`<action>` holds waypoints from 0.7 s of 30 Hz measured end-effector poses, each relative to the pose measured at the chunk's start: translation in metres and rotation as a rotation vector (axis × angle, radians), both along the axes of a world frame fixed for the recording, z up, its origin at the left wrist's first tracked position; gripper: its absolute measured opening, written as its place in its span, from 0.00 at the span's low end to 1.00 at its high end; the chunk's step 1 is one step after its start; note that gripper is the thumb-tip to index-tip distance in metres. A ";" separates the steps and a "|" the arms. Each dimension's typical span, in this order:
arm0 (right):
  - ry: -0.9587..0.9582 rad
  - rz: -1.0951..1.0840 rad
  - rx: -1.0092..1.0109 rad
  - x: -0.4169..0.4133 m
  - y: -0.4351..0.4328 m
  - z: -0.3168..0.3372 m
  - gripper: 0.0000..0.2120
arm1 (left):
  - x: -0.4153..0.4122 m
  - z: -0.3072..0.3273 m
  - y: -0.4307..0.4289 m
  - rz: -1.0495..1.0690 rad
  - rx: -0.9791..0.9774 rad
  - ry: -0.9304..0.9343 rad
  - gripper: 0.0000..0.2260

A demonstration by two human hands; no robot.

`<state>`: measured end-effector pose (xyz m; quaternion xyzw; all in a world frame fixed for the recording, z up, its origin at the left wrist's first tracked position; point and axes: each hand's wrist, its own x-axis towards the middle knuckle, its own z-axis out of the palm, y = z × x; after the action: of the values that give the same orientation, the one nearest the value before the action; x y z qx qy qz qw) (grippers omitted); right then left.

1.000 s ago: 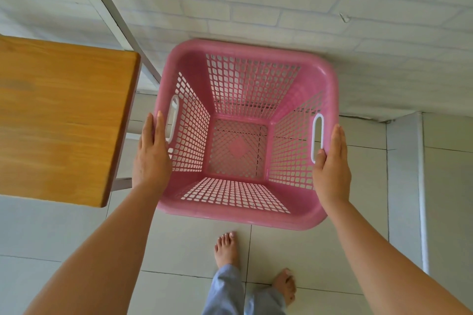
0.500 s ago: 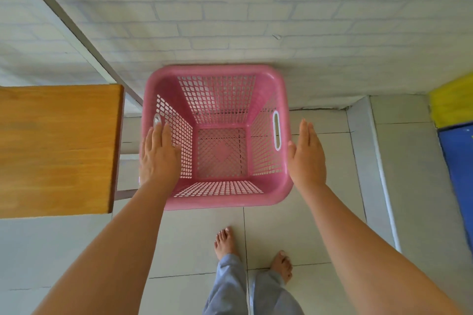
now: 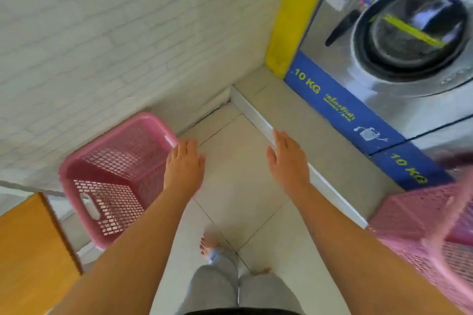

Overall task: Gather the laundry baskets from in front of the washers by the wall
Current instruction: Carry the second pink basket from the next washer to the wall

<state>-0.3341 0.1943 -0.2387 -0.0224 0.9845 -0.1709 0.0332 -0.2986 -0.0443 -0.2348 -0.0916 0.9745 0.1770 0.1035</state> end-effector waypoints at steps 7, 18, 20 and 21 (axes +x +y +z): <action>-0.011 -0.328 -0.007 0.079 0.143 0.034 0.24 | -0.007 0.035 0.150 -0.394 0.003 0.104 0.22; -0.057 -0.854 -0.044 0.240 0.324 0.050 0.25 | 0.054 0.039 0.390 -0.877 0.140 0.093 0.22; -0.055 -0.933 -0.062 0.257 0.349 0.048 0.26 | 0.061 0.039 0.430 -0.938 0.147 0.056 0.21; -0.058 -0.969 -0.064 0.264 0.361 0.047 0.26 | 0.063 0.039 0.449 -0.972 0.142 0.041 0.21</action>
<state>-0.0702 0.5550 -0.1919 0.4425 0.8745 -0.1974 -0.0236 -0.2360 0.4047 -0.1962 0.3844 0.8918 0.1762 0.1608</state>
